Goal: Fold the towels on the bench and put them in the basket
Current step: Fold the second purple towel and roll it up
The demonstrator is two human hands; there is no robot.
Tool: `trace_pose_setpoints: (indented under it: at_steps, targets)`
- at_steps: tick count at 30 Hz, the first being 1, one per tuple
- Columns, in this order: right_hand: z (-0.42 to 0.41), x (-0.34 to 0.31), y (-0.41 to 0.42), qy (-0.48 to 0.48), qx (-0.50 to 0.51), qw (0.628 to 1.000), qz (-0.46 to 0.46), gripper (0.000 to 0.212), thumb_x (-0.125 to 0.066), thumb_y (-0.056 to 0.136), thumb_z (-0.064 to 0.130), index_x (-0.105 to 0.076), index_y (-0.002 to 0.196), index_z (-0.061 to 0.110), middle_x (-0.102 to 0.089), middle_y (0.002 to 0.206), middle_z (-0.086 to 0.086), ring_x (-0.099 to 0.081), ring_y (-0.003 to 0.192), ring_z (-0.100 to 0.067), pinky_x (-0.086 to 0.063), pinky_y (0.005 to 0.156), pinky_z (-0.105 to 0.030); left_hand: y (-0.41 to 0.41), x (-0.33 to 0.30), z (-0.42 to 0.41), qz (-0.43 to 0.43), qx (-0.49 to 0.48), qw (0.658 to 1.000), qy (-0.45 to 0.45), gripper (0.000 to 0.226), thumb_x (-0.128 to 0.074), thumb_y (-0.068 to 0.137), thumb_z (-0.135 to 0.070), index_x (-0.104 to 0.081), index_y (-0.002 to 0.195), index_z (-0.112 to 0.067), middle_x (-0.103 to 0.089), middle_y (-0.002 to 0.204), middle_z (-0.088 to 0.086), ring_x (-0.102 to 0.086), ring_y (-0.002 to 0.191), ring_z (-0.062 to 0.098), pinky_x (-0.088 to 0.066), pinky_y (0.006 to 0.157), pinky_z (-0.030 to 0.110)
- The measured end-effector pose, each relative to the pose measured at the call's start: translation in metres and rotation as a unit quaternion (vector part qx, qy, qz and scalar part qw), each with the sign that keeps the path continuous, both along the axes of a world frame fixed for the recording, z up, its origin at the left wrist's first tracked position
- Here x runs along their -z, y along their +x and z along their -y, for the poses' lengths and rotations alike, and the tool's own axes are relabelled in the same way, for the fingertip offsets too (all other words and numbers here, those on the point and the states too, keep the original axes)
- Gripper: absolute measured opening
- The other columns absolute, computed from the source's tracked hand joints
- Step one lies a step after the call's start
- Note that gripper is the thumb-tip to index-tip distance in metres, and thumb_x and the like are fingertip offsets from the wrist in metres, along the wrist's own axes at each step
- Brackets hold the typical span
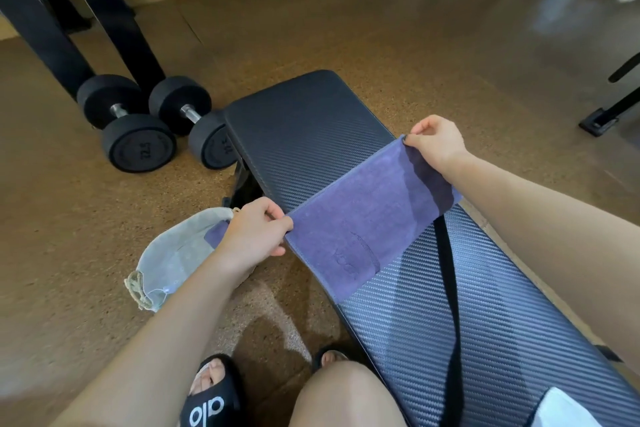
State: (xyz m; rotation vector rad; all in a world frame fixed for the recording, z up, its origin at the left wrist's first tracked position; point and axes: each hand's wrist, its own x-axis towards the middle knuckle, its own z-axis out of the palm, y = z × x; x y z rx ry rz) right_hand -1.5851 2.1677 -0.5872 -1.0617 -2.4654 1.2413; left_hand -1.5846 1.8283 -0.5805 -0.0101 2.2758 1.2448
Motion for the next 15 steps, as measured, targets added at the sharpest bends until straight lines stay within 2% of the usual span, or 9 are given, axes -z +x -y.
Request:
trace_pose_setpoints:
  at_steps: [2,4,7,9,12,15]
  targets:
    - [0.009,-0.004,-0.012,0.033,-0.028,0.999,-0.004,0.007,-0.068,0.087,0.016,-0.064,0.089,0.022,-0.063,0.082,0.011,-0.058,0.081,-0.011,-0.045,0.073,-0.024,0.003,-0.002,0.005,0.018,0.008,1.0,-0.009,0.01,-0.065,0.087,-0.011,-0.056,0.083,-0.012,-0.061,0.068,0.006,-0.058,0.06,0.017,-0.047,0.047,0.019]
    - [0.02,-0.007,-0.021,0.066,-0.05,0.997,0.0,0.006,-0.065,0.089,0.015,-0.065,0.091,0.021,-0.063,0.083,0.009,-0.058,0.082,-0.012,-0.048,0.074,-0.026,0.007,-0.003,0.011,0.041,0.013,0.999,-0.004,0.012,-0.065,0.087,-0.009,-0.054,0.084,-0.012,-0.059,0.069,0.007,-0.057,0.06,0.016,-0.044,0.044,0.016]
    - [0.033,-0.008,-0.021,0.116,-0.075,0.99,0.013,0.017,-0.058,0.09,0.018,-0.061,0.107,0.02,-0.063,0.105,0.0,-0.058,0.096,-0.019,-0.046,0.084,-0.031,0.012,-0.003,0.019,0.07,0.003,0.997,0.031,0.014,-0.067,0.088,-0.007,-0.055,0.094,-0.011,-0.058,0.076,0.008,-0.057,0.065,0.014,-0.052,0.056,0.023]
    - [0.04,-0.01,-0.01,0.159,-0.069,0.985,-0.006,0.024,-0.054,0.09,0.018,-0.059,0.113,0.019,-0.059,0.116,-0.005,-0.057,0.104,-0.025,-0.047,0.093,-0.039,0.015,-0.005,0.021,0.069,0.008,0.997,0.044,0.015,-0.067,0.091,-0.007,-0.058,0.103,-0.011,-0.058,0.077,0.006,-0.058,0.066,0.014,-0.051,0.055,0.021]
    - [0.057,-0.019,0.029,0.229,-0.069,0.969,-0.058,0.023,-0.052,0.089,0.017,-0.059,0.111,0.016,-0.057,0.112,-0.006,-0.056,0.102,-0.028,-0.047,0.09,-0.045,0.022,-0.016,0.02,0.064,0.036,0.996,0.042,0.014,-0.062,0.095,-0.006,-0.065,0.108,-0.009,-0.057,0.073,0.003,-0.058,0.067,0.014,-0.042,0.044,0.012]
    - [0.088,-0.022,0.087,0.215,-0.178,0.955,-0.094,0.018,-0.053,0.085,0.016,-0.06,0.101,0.017,-0.058,0.098,-0.001,-0.056,0.093,-0.023,-0.047,0.082,-0.04,0.031,-0.023,0.018,0.062,0.034,0.997,0.036,0.004,-0.061,0.096,-0.008,-0.063,0.1,-0.008,-0.057,0.077,0.006,-0.059,0.07,0.016,-0.039,0.039,0.01]
